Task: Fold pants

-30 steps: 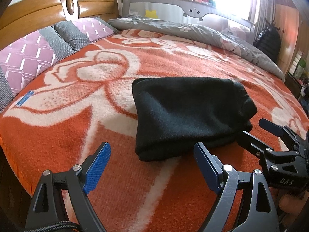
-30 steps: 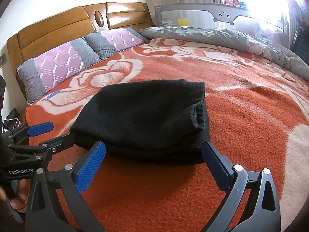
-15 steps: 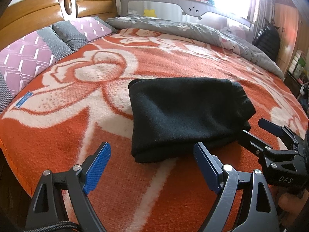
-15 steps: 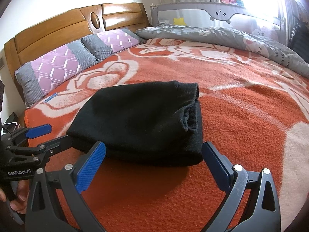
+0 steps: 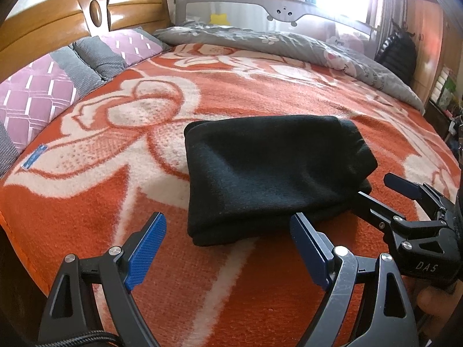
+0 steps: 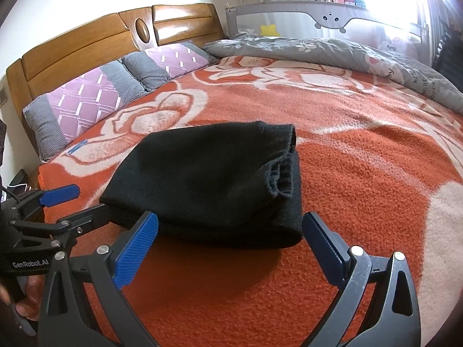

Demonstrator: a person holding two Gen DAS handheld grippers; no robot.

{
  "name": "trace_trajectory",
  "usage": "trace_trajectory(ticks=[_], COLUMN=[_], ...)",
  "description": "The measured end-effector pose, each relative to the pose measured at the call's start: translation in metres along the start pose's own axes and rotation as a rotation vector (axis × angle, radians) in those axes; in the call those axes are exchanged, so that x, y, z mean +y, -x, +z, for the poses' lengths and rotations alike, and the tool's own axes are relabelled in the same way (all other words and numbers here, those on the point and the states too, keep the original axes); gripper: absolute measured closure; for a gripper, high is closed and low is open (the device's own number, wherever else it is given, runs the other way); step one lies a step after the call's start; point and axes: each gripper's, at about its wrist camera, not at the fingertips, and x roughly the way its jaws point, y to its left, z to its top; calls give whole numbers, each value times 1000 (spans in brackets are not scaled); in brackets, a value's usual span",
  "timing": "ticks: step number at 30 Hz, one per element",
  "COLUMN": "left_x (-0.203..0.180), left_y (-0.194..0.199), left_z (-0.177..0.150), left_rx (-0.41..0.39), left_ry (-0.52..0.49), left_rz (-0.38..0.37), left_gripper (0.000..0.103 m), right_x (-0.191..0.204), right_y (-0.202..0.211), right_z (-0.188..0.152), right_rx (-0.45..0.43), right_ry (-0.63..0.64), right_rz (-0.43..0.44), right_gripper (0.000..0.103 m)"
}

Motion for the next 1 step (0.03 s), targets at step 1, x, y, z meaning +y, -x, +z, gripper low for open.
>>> trace_trajectory(ticks=[1], left_x=[0], left_y=[0], left_z=[0], left_rx=[2], left_ry=[3], left_rz=[-2], left_gripper=[15], right_x=[0], right_y=[1], right_z=[0], right_rx=[1], right_ry=[-3], right_rz=[1], right_gripper=[3])
